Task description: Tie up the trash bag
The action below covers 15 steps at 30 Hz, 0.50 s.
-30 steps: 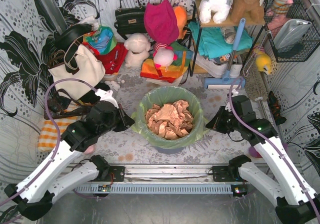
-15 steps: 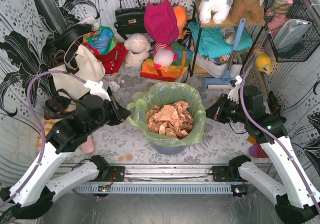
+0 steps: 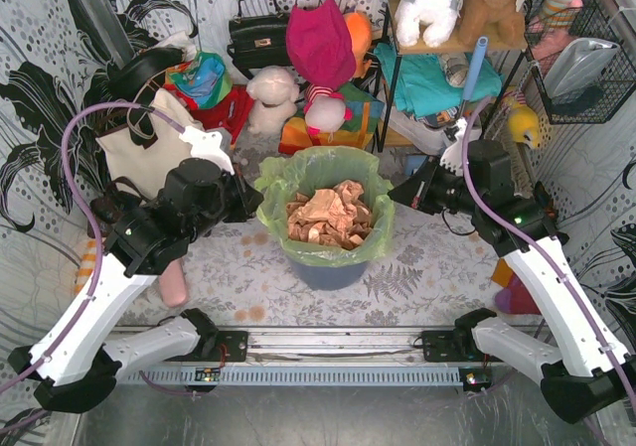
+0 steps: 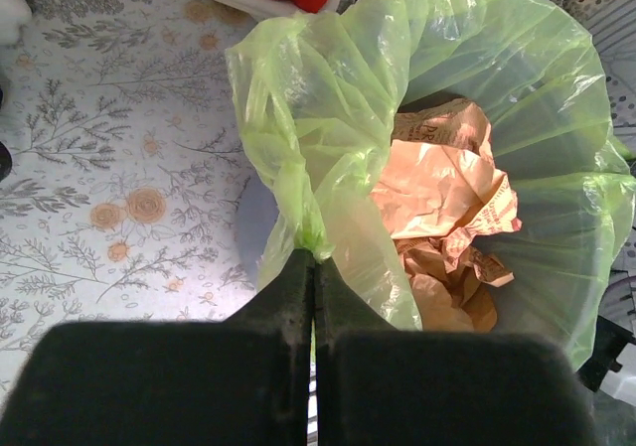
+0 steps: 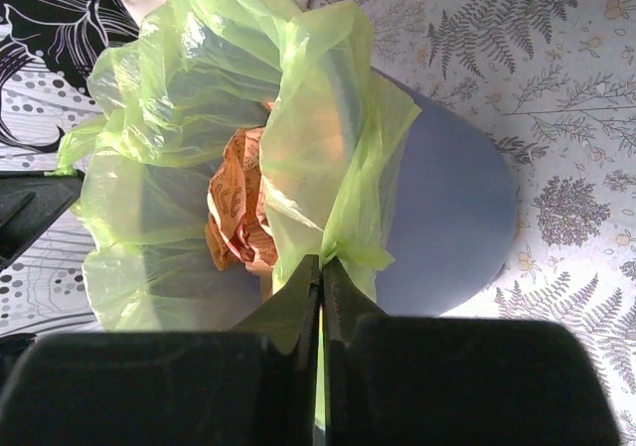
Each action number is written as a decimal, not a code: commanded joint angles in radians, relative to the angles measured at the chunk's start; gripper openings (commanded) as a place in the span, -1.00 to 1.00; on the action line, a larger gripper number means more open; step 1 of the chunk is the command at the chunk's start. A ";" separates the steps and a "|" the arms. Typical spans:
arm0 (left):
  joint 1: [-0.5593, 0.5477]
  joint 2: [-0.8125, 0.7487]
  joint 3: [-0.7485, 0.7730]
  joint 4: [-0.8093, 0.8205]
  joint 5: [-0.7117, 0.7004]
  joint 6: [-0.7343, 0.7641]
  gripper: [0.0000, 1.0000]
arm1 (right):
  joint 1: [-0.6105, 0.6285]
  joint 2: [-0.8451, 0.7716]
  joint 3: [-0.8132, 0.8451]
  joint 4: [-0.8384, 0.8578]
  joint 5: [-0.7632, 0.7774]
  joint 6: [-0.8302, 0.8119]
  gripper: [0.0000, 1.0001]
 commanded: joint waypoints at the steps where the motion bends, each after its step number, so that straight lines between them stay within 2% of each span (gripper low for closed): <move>1: 0.013 -0.015 -0.012 0.063 -0.019 0.042 -1.00 | 0.002 -0.015 -0.023 0.046 -0.010 -0.022 -1.00; 9: 0.016 -0.095 -0.148 -0.027 0.050 -0.024 -1.00 | 0.002 -0.097 -0.126 -0.134 0.045 -0.046 -1.00; 15: 0.015 -0.129 -0.177 -0.092 0.127 -0.035 -1.00 | 0.002 -0.119 -0.112 -0.260 0.058 -0.074 -1.00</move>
